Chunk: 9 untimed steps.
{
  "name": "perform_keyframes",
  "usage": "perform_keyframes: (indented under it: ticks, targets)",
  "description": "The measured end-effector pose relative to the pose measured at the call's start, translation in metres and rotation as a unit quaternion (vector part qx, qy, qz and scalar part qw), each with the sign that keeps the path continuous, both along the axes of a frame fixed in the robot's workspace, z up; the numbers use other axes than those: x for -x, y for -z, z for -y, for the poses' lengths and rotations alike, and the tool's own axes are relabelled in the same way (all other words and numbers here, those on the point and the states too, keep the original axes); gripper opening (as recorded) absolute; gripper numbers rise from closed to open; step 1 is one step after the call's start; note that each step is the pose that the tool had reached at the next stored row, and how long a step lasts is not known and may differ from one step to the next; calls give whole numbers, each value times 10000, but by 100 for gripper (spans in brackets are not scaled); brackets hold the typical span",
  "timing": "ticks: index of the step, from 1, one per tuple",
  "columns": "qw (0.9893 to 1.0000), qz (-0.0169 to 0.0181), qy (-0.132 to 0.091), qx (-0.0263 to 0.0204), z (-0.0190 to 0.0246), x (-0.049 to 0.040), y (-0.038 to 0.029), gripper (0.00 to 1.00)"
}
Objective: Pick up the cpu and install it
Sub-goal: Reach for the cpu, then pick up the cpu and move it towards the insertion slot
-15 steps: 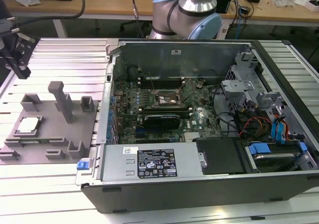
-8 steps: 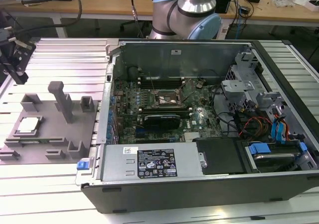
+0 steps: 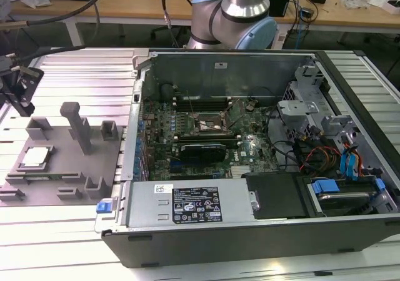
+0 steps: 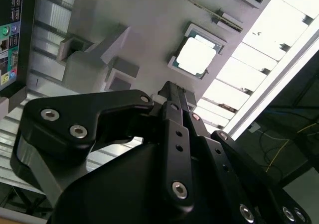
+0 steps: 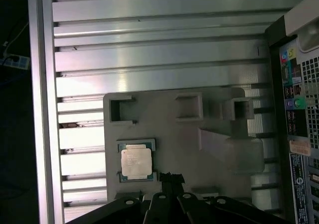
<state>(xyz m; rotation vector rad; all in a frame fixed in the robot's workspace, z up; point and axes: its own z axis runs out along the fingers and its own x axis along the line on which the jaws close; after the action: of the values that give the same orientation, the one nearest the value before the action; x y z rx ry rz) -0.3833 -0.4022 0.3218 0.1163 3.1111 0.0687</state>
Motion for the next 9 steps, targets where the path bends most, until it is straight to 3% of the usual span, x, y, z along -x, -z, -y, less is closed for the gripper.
perform_keyframes:
  ticks: [9]
  targets:
    - [10000, 1, 0, -1, 0, 2, 7, 11]
